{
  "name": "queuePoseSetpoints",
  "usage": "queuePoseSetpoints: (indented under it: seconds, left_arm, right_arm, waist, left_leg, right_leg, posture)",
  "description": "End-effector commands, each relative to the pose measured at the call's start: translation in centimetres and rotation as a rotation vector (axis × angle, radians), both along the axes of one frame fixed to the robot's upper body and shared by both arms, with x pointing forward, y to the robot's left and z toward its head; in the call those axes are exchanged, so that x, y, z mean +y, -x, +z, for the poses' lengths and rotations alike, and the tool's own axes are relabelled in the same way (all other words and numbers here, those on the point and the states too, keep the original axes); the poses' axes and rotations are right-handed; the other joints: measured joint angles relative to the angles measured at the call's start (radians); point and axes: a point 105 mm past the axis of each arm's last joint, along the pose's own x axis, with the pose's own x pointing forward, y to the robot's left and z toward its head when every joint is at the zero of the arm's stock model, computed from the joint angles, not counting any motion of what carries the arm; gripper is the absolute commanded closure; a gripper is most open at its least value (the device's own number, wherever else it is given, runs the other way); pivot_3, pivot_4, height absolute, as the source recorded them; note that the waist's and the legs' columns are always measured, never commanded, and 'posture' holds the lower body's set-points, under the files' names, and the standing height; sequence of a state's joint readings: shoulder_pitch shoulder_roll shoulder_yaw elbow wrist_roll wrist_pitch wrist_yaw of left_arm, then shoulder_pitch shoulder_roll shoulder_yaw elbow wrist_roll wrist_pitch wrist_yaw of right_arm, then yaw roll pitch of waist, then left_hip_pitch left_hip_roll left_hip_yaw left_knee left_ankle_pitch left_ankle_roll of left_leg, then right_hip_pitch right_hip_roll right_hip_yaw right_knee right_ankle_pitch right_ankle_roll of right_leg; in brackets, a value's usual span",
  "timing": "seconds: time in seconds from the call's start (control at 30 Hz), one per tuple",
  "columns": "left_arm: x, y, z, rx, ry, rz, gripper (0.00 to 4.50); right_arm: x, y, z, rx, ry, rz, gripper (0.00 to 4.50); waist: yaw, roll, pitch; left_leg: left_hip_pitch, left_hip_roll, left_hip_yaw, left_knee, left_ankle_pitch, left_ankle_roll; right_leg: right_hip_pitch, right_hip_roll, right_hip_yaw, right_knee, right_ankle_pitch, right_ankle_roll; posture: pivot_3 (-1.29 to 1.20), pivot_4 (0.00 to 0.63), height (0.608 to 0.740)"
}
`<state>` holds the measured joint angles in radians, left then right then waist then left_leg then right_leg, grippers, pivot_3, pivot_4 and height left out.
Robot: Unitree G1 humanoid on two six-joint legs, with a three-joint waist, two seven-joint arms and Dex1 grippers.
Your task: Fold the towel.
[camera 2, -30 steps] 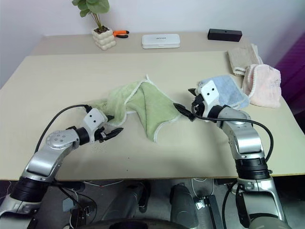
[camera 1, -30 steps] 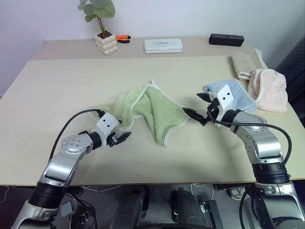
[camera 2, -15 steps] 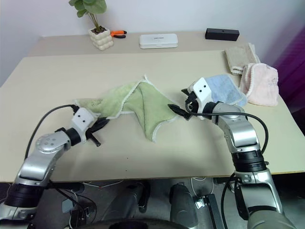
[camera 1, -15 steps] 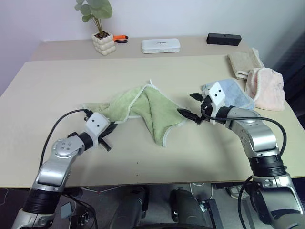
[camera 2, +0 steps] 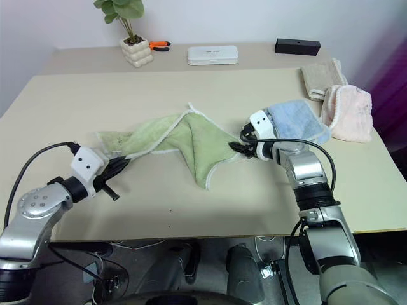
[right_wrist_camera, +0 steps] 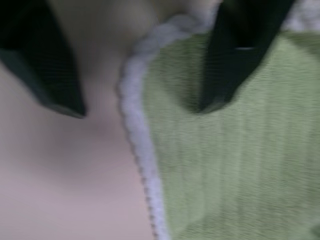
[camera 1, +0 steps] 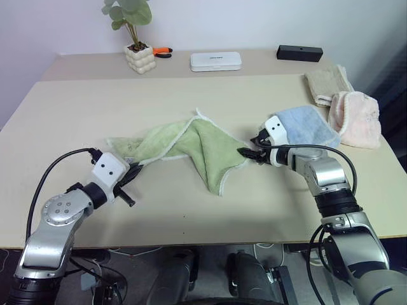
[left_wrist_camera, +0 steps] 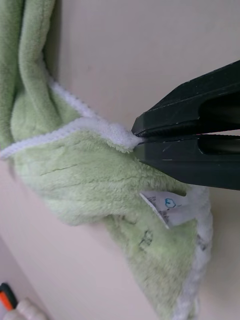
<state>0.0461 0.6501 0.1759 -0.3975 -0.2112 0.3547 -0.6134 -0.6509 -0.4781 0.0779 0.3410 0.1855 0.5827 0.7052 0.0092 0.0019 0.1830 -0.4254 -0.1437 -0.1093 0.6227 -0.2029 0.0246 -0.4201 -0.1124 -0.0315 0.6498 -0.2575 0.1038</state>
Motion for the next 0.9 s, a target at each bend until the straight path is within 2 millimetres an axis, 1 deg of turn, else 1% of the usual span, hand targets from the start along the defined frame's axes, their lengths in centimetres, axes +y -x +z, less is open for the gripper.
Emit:
queuePoseSetpoints:
  seconds: [0.03, 0.1, 0.13, 0.2, 0.27, 0.3, 0.33, 0.4, 0.47, 0.53, 0.57, 0.63, 0.67, 0.7, 0.73, 0.77, 0.83, 0.87, 0.9]
  left_arm:
    - [0.2, 0.3, 1.0, -0.031, -0.002, 0.003, 4.50]
    - [0.4, 0.3, 1.0, -0.029, -0.002, 0.007, 4.50]
    - [0.5, 0.3, 1.0, -0.029, -0.001, 0.010, 4.50]
    - [0.7, 0.2, 1.2, -0.034, 0.003, 0.017, 4.50]
    - [1.1, -0.2, 1.6, -0.049, 0.016, 0.030, 4.50]
    - [1.2, -0.4, 1.9, -0.059, 0.023, 0.036, 4.50]
    - [1.5, -0.9, 2.5, -0.086, 0.034, 0.048, 4.50]
    - [2.3, -3.0, 5.2, -0.194, 0.065, 0.098, 4.50]
    - [3.4, -5.4, 8.4, -0.309, 0.098, 0.169, 4.50]
    - [4.5, -7.4, 11.5, -0.419, 0.109, 0.230, 4.50]
    - [5.1, -8.1, 13.1, -0.470, 0.114, 0.255, 4.50]
    - [7.1, -9.0, 17.4, -0.604, 0.157, 0.331, 4.50]
    - [8.0, -9.0, 19.1, -0.652, 0.186, 0.360, 4.50]
    - [8.8, -8.9, 20.4, -0.692, 0.205, 0.381, 4.50]
    - [9.5, -8.7, 21.1, -0.717, 0.213, 0.393, 4.50]
    - [10.1, -8.4, 21.4, -0.725, 0.214, 0.394, 4.50]
    - [10.9, -7.7, 21.0, -0.711, 0.212, 0.377, 4.50]
    - [11.1, -7.3, 20.4, -0.694, 0.210, 0.363, 4.50]
    - [11.3, -6.7, 19.4, -0.666, 0.211, 0.348, 4.50]
  right_arm:
    - [0.3, 0.1, 0.1, 0.001, 0.008, 0.024, 3.26]
    - [0.3, 0.3, 0.6, -0.019, 0.016, 0.044, 4.34]
    - [0.3, 0.3, 0.9, -0.031, 0.022, 0.054, 4.43]
    - [0.2, 0.3, 1.5, -0.061, 0.033, 0.065, 4.43]
    - [-0.1, -0.1, 2.5, -0.108, 0.043, 0.054, 4.43]
    - [-0.2, -0.4, 3.0, -0.134, 0.051, 0.046, 4.43]
    - [-0.4, -0.9, 4.2, -0.185, 0.060, 0.035, 4.43]
    - [-1.1, -2.7, 7.8, -0.324, 0.084, -0.016, 4.43]
    - [-1.8, -4.2, 11.3, -0.447, 0.106, -0.071, 4.43]
    - [-2.1, -5.2, 14.5, -0.555, 0.123, -0.105, 4.43]
    - [-2.2, -5.5, 16.0, -0.604, 0.124, -0.117, 4.43]
    - [-2.3, -5.6, 20.0, -0.716, 0.100, -0.134, 4.43]
    - [-2.3, -5.4, 21.6, -0.759, 0.089, -0.134, 4.43]
    - [-2.2, -5.2, 22.7, -0.793, 0.080, -0.128, 4.43]
    - [-2.2, -5.0, 23.4, -0.816, 0.074, -0.118, 4.43]
    - [-2.1, -4.6, 23.9, -0.833, 0.068, -0.094, 4.43]
    - [-1.7, -3.9, 24.0, -0.846, 0.057, -0.039, 4.43]
    - [-1.6, -3.5, 23.8, -0.844, 0.051, -0.006, 4.43]
    - [-1.3, -2.8, 23.0, -0.835, 0.049, 0.047, 4.43]
  waist:
    - [-0.001, 0.000, 0.000]
    - [-0.002, 0.000, 0.000]
    - [-0.002, 0.000, 0.000]
    - [-0.001, 0.000, 0.000]
    - [0.000, 0.000, 0.000]
    - [0.000, 0.000, 0.000]
    - [0.001, 0.000, 0.000]
    - [0.001, 0.001, 0.001]
    - [0.002, 0.000, 0.001]
    - [0.000, -0.001, 0.001]
    - [-0.001, -0.001, 0.001]
    - [-0.006, -0.002, 0.001]
    - [-0.010, -0.002, 0.001]
    - [-0.017, -0.003, 0.001]
    - [-0.024, -0.003, 0.001]
    - [-0.029, -0.003, 0.001]
    - [-0.037, -0.002, 0.001]
    - [-0.041, -0.002, 0.001]
    - [-0.045, -0.002, 0.001]
  left_leg:
    - [0.000, 0.000, 0.000, 0.000, 0.000, 0.000]
    - [0.000, 0.000, 0.000, 0.000, 0.000, 0.000]
    - [0.000, 0.000, 0.000, 0.000, 0.000, 0.000]
    - [0.000, 0.000, 0.000, 0.000, 0.000, 0.000]
    - [0.000, 0.000, 0.000, 0.000, 0.000, 0.000]
    - [0.000, 0.000, 0.000, 0.000, 0.000, 0.000]
    - [0.000, 0.000, 0.000, 0.000, 0.000, 0.000]
    - [0.000, 0.000, 0.000, 0.001, 0.000, 0.000]
    - [-0.001, 0.000, 0.000, 0.002, 0.001, -0.002]
    - [-0.002, 0.000, 0.000, 0.004, 0.002, -0.002]
    - [-0.002, 0.000, -0.001, 0.004, 0.004, -0.007]
    - [-0.002, 0.000, 0.000, 0.002, 0.004, -0.007]
    - [-0.002, 0.000, 0.000, 0.000, 0.004, -0.007]
    - [-0.003, 0.000, 0.000, 0.000, 0.004, -0.007]
    - [-0.003, 0.000, 0.000, -0.001, 0.004, -0.007]
    - [-0.003, 0.000, 0.000, -0.002, 0.004, -0.007]
    - [-0.003, 0.000, 0.000, -0.004, 0.004, -0.006]
    - [-0.003, -0.001, 0.000, -0.005, 0.004, -0.006]
    - [-0.003, -0.001, 0.000, -0.005, 0.004, -0.006]
  right_leg:
    - [0.000, 0.000, 0.000, 0.000, 0.000, 0.000]
    - [0.000, 0.000, 0.000, 0.000, 0.000, 0.000]
    - [0.000, 0.000, 0.000, 0.000, 0.000, 0.000]
    - [0.000, 0.000, 0.000, 0.000, 0.000, 0.000]
    - [0.000, 0.000, 0.000, 0.000, 0.000, 0.000]
    - [0.000, 0.000, 0.000, 0.000, 0.000, 0.000]
    - [0.000, 0.000, 0.000, 0.000, 0.000, 0.000]
    - [0.000, 0.000, 0.000, 0.000, 0.000, 0.000]
    - [-0.001, 0.000, 0.000, 0.001, 0.001, 0.000]
    - [-0.001, 0.001, -0.001, 0.002, 0.001, 0.000]
    - [-0.001, 0.002, -0.001, 0.002, 0.002, 0.001]
    - [-0.001, 0.001, -0.001, 0.000, 0.002, 0.001]
    - [-0.002, 0.001, -0.001, -0.002, 0.002, 0.001]
    - [-0.002, 0.001, -0.001, -0.001, 0.002, 0.001]
    - [-0.003, 0.001, 0.000, -0.002, 0.002, 0.001]
    - [-0.003, 0.001, 0.000, -0.002, 0.002, 0.001]
    - [-0.004, 0.000, 0.000, -0.002, 0.002, 0.001]
    - [-0.004, 0.000, 0.001, -0.002, 0.002, 0.001]
    - [-0.005, 0.000, 0.001, -0.002, 0.002, 0.001]
  posture:
    - [0.00, 0.150, 0.736]
    - [0.00, 0.150, 0.736]
    - [0.00, 0.150, 0.736]
    - [0.00, 0.150, 0.736]
    - [0.00, 0.150, 0.736]
    - [0.00, 0.150, 0.736]
    - [0.00, 0.150, 0.736]
    - [0.00, 0.150, 0.736]
    - [0.00, 0.150, 0.736]
    - [0.00, 0.150, 0.736]
    - [0.00, 0.150, 0.736]
    - [0.00, 0.150, 0.736]
    - [0.00, 0.150, 0.736]
    - [0.00, 0.150, 0.736]
    - [0.00, 0.150, 0.736]
    - [0.00, 0.150, 0.736]
    - [0.00, 0.150, 0.736]
    - [0.00, 0.150, 0.736]
    - [0.00, 0.150, 0.736]
